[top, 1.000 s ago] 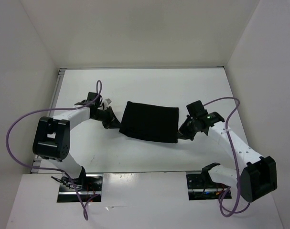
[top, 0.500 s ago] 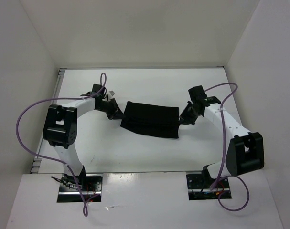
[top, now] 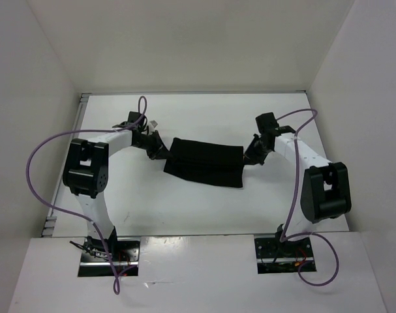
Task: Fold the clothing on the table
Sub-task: Fold the skirt
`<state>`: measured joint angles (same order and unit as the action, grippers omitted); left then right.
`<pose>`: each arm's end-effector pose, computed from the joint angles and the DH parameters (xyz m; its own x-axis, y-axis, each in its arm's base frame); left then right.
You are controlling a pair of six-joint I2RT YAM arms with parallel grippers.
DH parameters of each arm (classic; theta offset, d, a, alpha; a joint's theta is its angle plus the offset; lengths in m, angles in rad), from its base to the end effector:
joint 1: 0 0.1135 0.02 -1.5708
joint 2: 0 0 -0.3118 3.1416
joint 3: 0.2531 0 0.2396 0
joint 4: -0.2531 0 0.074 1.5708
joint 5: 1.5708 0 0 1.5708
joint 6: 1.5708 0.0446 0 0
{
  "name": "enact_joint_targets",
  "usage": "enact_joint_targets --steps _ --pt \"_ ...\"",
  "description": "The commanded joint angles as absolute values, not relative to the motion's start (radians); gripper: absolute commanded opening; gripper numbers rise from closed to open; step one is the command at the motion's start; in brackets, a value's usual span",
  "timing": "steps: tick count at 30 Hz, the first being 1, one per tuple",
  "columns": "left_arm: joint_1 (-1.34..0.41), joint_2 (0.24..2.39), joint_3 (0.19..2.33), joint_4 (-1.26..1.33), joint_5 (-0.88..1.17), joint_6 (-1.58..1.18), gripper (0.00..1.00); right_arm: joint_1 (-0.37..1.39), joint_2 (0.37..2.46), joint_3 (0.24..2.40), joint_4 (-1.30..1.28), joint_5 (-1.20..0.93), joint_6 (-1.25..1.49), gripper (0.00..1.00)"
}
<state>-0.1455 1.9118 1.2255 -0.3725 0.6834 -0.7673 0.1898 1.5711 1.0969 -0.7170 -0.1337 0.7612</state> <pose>0.3867 -0.0851 0.2121 -0.9114 -0.4105 0.0295 -0.2975 0.6077 -0.7363 0.2912 0.0620 0.2630 -0.8228 0.5381 -0.1829 0.4587 0.8188 0.3452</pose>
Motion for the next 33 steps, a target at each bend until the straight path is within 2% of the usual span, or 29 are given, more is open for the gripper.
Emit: enact_joint_targets --steps 1,3,4,5,6,7,8,10,15,21,26,28,33 --pt "-0.132 1.966 1.302 -0.351 0.64 -0.787 0.0 0.146 1.612 1.173 -0.673 -0.106 0.71 0.03" --pt "-0.132 1.999 1.348 -0.339 0.64 -0.813 0.0 0.135 1.653 1.209 -0.637 -0.126 0.68 0.07" --pt "-0.132 2.011 1.365 -0.315 0.64 -0.825 0.11 0.135 1.667 1.219 -0.623 -0.135 0.68 0.09" --pt "-0.132 2.023 1.382 -0.305 0.64 -0.851 0.26 0.126 1.681 1.232 -0.608 -0.135 0.667 0.16" --pt "-0.121 2.032 1.394 -0.272 0.64 -0.868 0.37 0.115 1.703 1.256 -0.574 -0.149 0.658 0.36" --pt "-0.121 2.043 1.403 -0.247 0.64 -0.891 0.44 0.115 1.703 1.267 -0.557 -0.149 0.658 0.37" --pt "-0.109 2.043 1.404 -0.209 0.64 -0.958 0.55 0.103 1.713 1.288 -0.536 -0.149 0.658 0.37" --pt "-0.095 2.017 1.391 -0.1 0.64 -1.023 0.63 0.084 1.713 1.308 -0.487 -0.159 0.658 0.44" --pt "-0.075 1.912 1.447 -0.193 0.571 -0.953 0.65 0.083 1.628 1.338 -0.497 -0.19 0.624 0.48" --pt "-0.089 1.764 1.25 -0.173 0.612 -0.784 0.64 0.135 1.536 1.255 -0.632 -0.244 0.601 0.5" --pt "-0.147 1.825 1.235 -0.221 0.658 -0.487 0.59 0.163 1.407 1.126 -0.643 -0.255 0.655 0.5" --pt "-0.147 1.856 1.273 -0.221 0.667 -0.451 0.55 0.163 1.373 1.094 -0.643 -0.264 0.664 0.5" --pt "-0.147 1.904 1.357 -0.156 0.64 -0.419 0.55 0.163 1.316 1.054 -0.666 -0.285 0.664 0.51"
